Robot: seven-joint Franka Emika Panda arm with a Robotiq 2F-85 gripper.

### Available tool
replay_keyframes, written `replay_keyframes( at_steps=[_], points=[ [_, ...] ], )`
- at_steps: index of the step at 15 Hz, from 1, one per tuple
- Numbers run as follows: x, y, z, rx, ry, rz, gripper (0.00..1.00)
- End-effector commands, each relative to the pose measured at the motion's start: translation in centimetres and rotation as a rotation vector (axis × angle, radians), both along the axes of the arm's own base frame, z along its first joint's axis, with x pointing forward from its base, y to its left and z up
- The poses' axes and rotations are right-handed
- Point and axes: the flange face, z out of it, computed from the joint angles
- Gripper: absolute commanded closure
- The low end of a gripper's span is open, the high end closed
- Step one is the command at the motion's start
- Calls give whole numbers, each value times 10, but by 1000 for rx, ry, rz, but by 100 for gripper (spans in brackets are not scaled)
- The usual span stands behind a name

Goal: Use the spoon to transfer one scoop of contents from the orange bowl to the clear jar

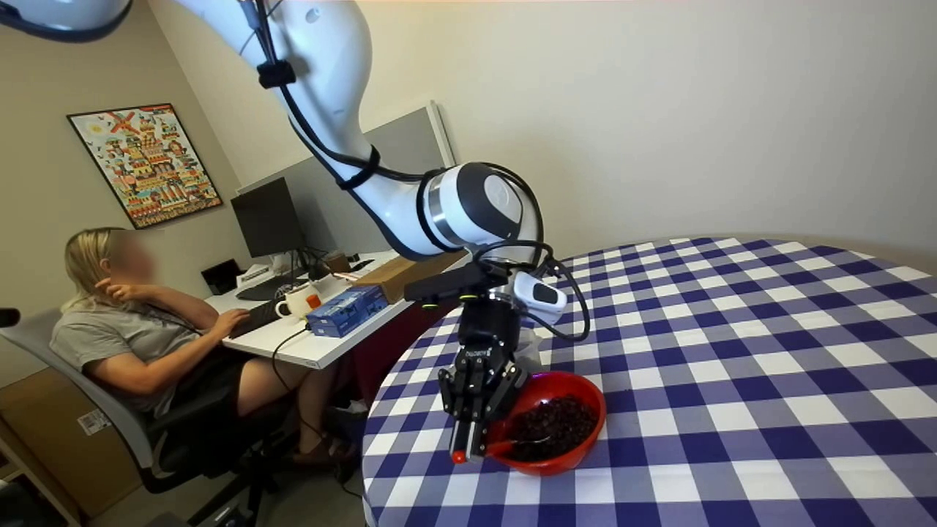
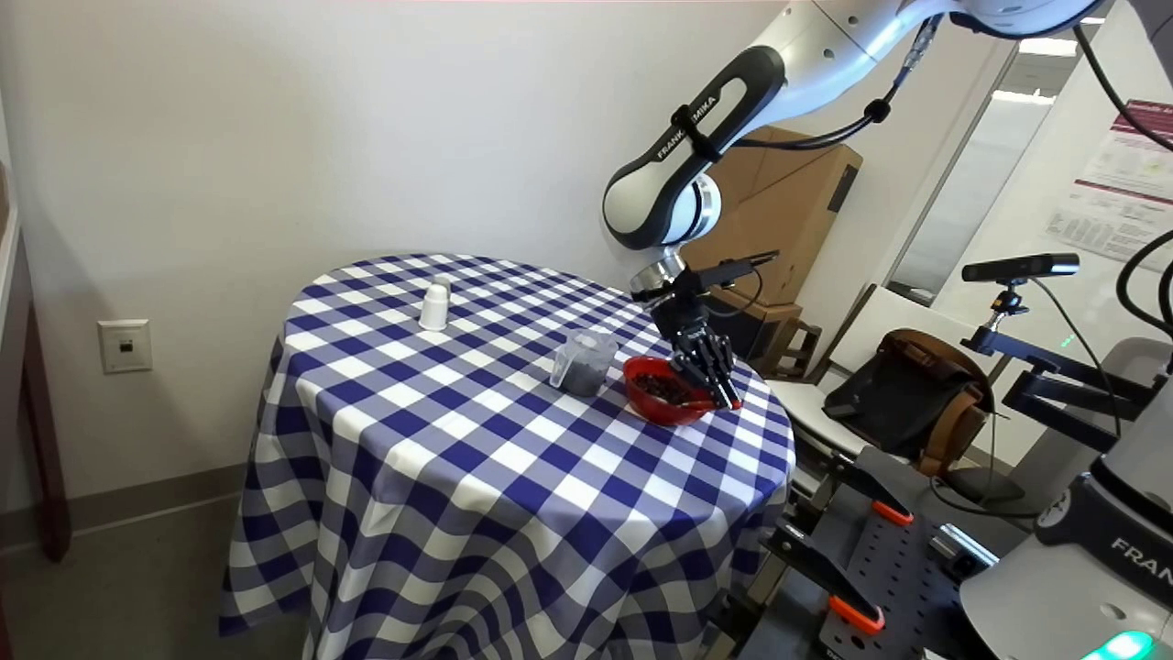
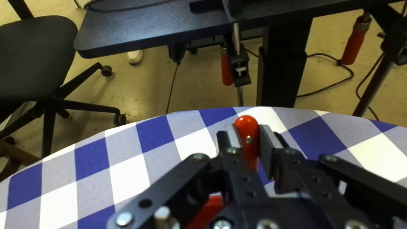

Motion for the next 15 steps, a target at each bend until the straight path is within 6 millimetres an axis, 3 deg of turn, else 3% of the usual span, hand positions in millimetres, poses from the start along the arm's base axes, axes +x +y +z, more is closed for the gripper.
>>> replay_keyframes(
  at_steps=[1, 15],
  points=[
    [8, 1, -5, 69, 5, -53, 93],
    [27, -6, 19, 180, -109, -178, 93]
  ],
)
